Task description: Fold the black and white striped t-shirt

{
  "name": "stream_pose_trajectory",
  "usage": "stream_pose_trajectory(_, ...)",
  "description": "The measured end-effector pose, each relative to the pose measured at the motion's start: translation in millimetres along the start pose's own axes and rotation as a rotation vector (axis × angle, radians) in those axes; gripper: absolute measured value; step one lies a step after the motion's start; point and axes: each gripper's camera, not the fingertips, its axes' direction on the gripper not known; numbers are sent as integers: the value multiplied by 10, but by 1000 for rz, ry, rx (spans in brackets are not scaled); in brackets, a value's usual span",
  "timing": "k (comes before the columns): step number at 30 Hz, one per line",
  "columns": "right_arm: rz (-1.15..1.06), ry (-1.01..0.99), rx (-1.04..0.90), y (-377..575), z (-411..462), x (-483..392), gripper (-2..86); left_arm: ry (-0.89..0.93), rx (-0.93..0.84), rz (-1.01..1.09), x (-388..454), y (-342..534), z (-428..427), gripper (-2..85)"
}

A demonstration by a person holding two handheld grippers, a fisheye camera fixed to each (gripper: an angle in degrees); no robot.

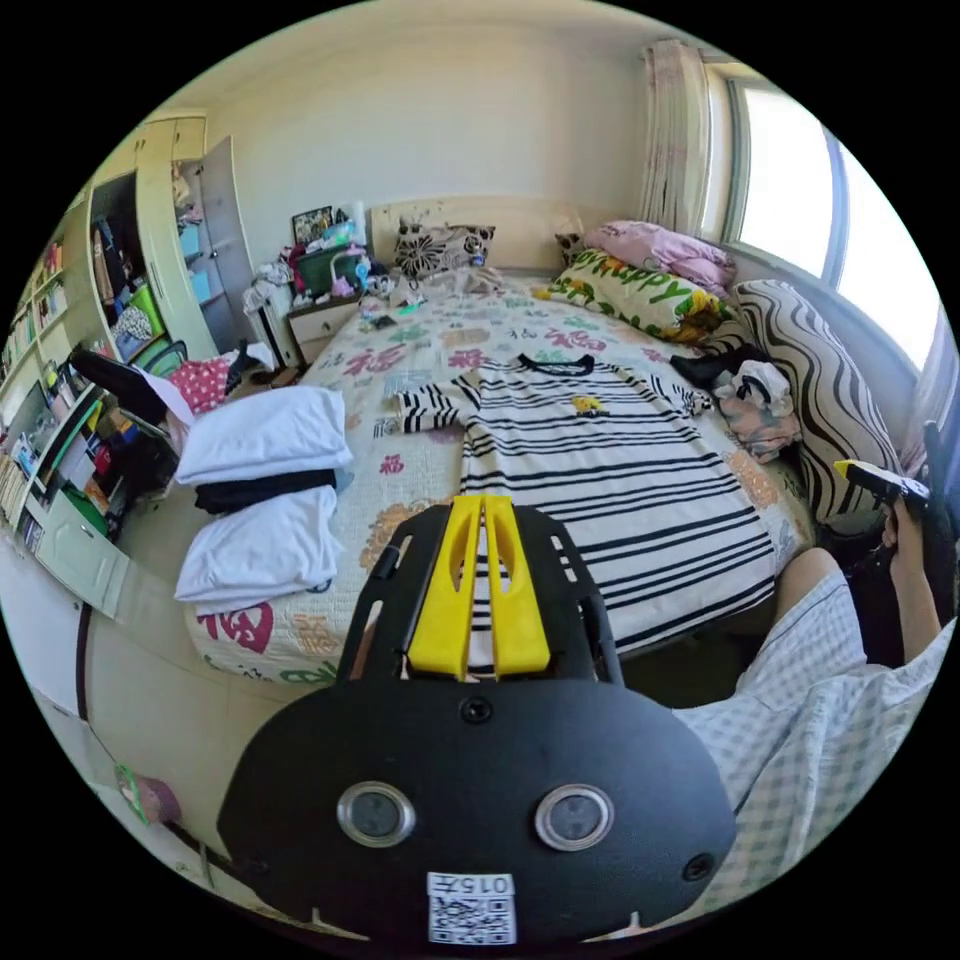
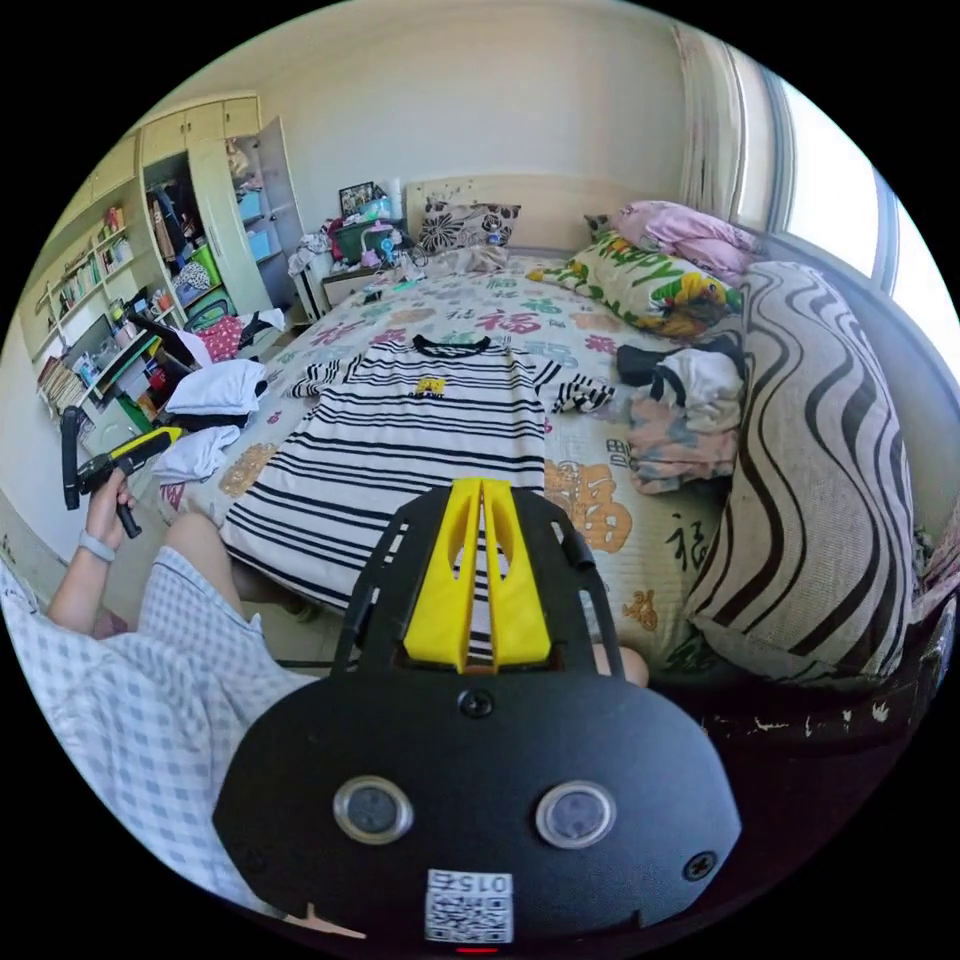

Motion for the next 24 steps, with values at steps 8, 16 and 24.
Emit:
stream_pose_trajectory(8,-59,43,253,330,-196,-731,-6,97,257,-12,808,267,-223,-7)
stream_pose_trajectory(16,-38,224,508,475,-293,-1108,-6,77,367,43,1636,370,-103,1)
stream_pose_trajectory(24,35,129,361,134,-16,-776,-9,218,203,144,2151,110,558,-6)
